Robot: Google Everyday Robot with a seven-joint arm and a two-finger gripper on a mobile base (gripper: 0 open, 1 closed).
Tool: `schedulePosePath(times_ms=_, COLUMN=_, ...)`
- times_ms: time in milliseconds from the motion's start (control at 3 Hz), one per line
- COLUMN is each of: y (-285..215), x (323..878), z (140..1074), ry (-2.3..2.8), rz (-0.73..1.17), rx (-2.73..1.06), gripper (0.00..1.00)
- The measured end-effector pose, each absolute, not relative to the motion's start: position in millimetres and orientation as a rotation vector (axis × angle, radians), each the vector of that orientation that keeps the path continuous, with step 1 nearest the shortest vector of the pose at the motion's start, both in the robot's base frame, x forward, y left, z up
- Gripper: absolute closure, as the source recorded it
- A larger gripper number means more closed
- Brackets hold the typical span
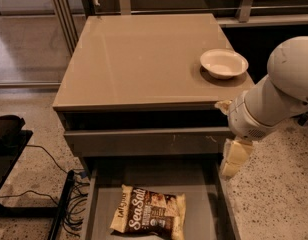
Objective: Pick brown chip bag from middle drawer and place on counter
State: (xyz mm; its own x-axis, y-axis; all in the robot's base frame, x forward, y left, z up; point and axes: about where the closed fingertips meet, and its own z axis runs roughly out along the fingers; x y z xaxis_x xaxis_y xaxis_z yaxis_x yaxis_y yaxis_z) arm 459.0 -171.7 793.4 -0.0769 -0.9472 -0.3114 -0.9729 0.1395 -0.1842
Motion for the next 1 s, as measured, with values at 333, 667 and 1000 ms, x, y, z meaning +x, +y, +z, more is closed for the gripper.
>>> schedulePosePath(times_ms=333, y=-158.5, x=456.2, z=761.9, ry=2.043, rz=0.169, rx=-1.864, gripper=0.0)
schedulePosePath(times_ms=667, y=-137.6, x=444.0, z=707.8, ry=1.987, rz=0.303, rx=-1.85, gripper=0.0)
schedulePosePath(times_ms=1000, y=-116.0, x=423.3, z=660.7, ry=1.92, rz=0.433, rx=-1.805, gripper=0.0)
